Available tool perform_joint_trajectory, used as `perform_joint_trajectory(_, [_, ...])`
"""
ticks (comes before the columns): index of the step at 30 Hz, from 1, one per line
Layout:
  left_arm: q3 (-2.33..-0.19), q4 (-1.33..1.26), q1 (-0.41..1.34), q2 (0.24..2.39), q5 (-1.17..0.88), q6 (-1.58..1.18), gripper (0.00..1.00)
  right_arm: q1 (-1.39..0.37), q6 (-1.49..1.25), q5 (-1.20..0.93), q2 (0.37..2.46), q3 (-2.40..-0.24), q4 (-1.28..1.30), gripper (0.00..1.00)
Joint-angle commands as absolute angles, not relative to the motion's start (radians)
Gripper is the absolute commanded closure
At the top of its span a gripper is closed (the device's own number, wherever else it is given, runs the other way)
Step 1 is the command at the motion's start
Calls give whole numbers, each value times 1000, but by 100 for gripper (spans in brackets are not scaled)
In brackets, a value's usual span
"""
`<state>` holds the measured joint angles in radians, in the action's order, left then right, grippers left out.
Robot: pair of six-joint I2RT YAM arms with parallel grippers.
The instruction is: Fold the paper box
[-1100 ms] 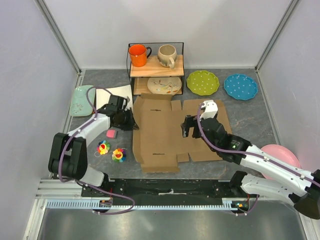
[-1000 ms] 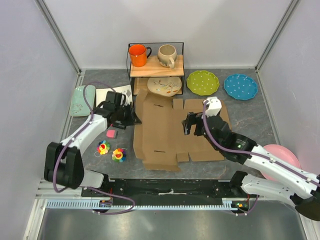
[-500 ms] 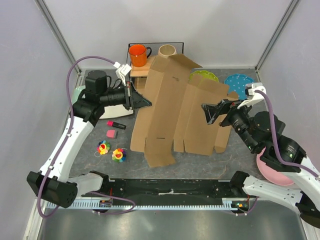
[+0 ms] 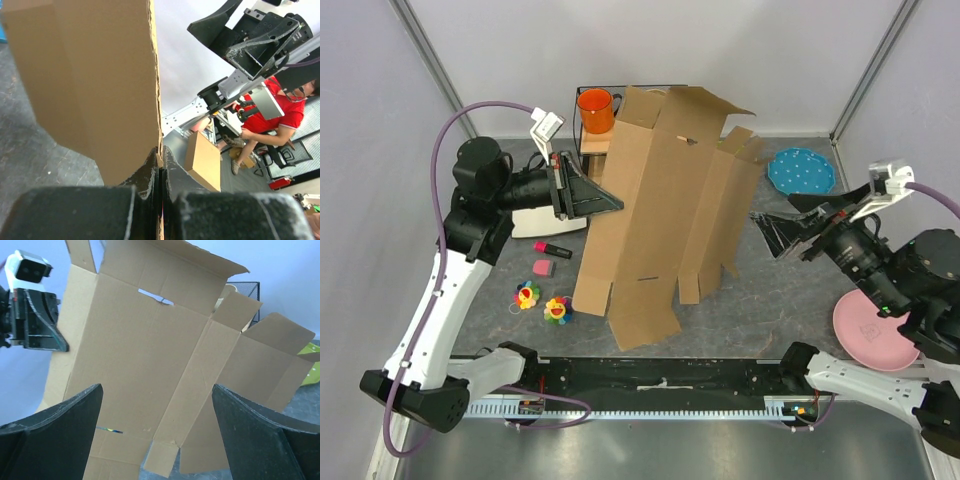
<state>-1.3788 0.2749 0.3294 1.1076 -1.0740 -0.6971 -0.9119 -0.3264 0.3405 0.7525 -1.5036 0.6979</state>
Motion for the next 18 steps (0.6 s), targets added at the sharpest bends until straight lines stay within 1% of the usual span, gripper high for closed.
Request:
perform_joint_trajectory(1, [-1281, 6, 342, 1112, -1141, -922, 98, -908, -301, 275, 752, -1517, 732, 2])
perform_joint_trajectory(4, [-1206, -115, 396, 1152, -1149, -1021, 98, -908, -301, 278, 746, -1494, 735, 2])
perform_joint_trajectory(8, [-1267, -132, 552, 1204, -1103, -1017, 98, -908, -298, 285, 739, -1463, 733, 2])
perform_joint_trajectory(14, [-1515, -6, 721, 1305, -1026, -943, 98, -910, -296, 282, 744, -1486, 735, 2])
perform_joint_trajectory(15, [-1570, 29, 735, 1316, -1017, -931, 98, -908, -296, 284, 744, -1494, 738, 2])
perform_joint_trajectory(18, [-1636, 40, 762, 1338, -1002, -931, 98, -908, -299, 281, 741, -1528, 750, 2])
